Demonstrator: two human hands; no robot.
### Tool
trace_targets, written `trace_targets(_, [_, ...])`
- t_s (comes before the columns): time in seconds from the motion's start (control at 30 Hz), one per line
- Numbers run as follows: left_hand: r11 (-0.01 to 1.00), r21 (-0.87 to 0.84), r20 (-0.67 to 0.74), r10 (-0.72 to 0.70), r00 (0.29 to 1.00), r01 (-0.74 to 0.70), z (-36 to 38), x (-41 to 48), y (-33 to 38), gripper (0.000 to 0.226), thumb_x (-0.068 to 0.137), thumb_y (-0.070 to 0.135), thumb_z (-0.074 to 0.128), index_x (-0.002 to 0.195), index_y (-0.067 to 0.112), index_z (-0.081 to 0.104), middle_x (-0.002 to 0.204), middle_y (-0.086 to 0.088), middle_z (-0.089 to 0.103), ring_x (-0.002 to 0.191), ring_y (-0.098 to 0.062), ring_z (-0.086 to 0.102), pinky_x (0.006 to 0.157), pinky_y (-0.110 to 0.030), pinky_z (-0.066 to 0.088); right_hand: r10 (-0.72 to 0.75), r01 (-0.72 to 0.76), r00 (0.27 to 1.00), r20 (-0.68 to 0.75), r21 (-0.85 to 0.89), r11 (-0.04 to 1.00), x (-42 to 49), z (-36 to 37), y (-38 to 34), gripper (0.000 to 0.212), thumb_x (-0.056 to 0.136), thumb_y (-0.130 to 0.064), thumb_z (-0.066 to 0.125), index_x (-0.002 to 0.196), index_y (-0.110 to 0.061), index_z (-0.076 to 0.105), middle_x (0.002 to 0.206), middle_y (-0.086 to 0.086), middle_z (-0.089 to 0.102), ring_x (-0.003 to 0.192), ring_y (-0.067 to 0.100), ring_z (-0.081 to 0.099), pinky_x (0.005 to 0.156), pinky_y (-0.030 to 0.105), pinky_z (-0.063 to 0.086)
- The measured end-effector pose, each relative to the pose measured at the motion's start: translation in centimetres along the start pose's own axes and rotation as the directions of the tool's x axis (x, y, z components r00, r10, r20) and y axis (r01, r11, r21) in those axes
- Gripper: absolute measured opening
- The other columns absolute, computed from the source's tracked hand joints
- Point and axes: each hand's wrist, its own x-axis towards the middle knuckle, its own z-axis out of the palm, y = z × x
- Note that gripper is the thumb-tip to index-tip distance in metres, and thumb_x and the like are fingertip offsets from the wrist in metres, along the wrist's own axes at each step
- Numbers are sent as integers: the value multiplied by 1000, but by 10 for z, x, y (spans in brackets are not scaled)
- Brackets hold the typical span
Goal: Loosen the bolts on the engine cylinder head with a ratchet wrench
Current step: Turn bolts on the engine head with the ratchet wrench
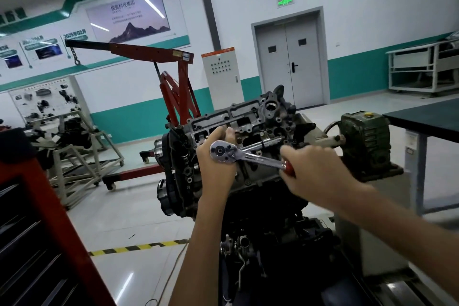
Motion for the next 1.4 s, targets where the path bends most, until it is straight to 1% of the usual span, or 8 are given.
trace_targets(0.23, [996,-86,-72,16,997,-22,20,2,5,37,96,0,51,62,-8,37,58,-6,30,55,-13,25,49,-22,25,175,-211,977,119,617,758,-44,49,-71,29,87,-27,49,66,-25,29,54,-4,44,43,10,43,47,22,35])
trace_targets(0.37, [998,23,49,49,998,-50,4,4,-2,39,97,4,51,61,-6,37,55,0,31,51,-6,27,48,-23,25,29,-78,991,128,395,915,-29,24,-29,17,86,-30,47,77,-22,35,64,1,48,58,25,57,56,33,47])
trace_targets(0.5, [991,110,195,53,979,-76,-9,6,1,41,96,4,52,58,-1,38,54,2,32,51,-5,26,49,-21,23,-206,214,973,107,-72,974,23,-22,26,11,88,-32,49,89,-22,44,59,-13,40,49,4,42,52,18,34])
trace_targets(0.67, [973,170,289,105,952,-158,-7,12,4,48,91,2,53,57,31,36,49,12,37,48,-3,30,51,-21,24,-167,159,985,-35,-173,972,50,-40,40,14,84,-24,55,94,-17,48,58,-12,37,52,7,39,59,24,33])
trace_targets(0.87, [994,95,21,48,999,-50,6,1,0,44,96,13,54,58,20,34,49,12,33,48,-3,28,47,-22,27,103,-107,994,27,242,964,-21,19,-17,18,85,-32,50,75,-24,37,57,-9,44,50,11,50,54,25,42])
trace_targets(1.03, [1000,16,48,19,999,-20,21,0,1,42,96,6,54,58,-1,36,57,-2,30,57,-14,27,52,-40,25,179,-226,974,140,691,687,-47,54,-63,23,83,-22,52,65,-22,38,53,-4,46,39,8,43,42,21,36])
trace_targets(1.2, [992,106,161,45,986,-63,4,2,-1,43,99,11,50,58,12,36,53,11,32,52,-8,27,48,-32,25,-13,-6,998,67,275,961,-22,25,-4,13,83,-27,51,78,-24,40,57,-8,42,50,17,54,49,24,42])
trace_targets(1.4, [980,162,321,61,945,-118,1,8,4,34,85,-5,51,58,15,47,52,1,36,54,-13,28,50,-37,23,-150,138,987,-63,-175,975,49,-36,59,13,83,-27,55,86,-18,45,59,-6,47,52,12,43,57,23,34])
